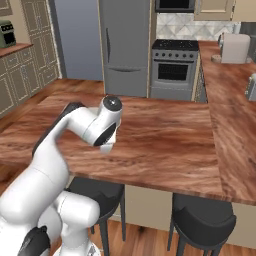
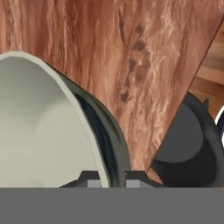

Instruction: Pick up the bowls from the cabinet and place each bowl in front of a stool on the dining counter.

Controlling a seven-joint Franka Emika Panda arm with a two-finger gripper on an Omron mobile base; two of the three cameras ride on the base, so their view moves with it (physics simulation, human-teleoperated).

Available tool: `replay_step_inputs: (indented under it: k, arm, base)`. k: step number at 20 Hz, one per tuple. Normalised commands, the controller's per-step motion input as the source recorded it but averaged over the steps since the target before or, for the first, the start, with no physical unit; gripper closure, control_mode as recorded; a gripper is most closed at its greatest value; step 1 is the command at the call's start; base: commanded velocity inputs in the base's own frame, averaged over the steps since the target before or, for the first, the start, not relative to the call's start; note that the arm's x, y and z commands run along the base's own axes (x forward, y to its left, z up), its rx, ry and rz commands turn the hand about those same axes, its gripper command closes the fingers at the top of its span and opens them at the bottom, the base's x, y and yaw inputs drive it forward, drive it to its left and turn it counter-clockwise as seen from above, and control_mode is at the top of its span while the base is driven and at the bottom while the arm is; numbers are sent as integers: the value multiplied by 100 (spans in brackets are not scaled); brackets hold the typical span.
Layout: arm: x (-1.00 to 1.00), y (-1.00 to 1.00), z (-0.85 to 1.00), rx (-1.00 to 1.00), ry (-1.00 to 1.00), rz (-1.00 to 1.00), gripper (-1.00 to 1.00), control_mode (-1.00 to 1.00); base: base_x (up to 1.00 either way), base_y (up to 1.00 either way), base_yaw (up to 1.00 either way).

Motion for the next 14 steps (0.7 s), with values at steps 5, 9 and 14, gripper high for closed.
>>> replay_step_inputs:
  k: [5,9,14]
  arm:
    - [35,10,-61,0,2,0,100,-100]
    - [27,15,-53,0,0,0,100,-100]
    - [18,9,-39,0,0,0,100,-100]
  base:
    - [0,0,0]
    - [0,0,0]
    - [0,0,0]
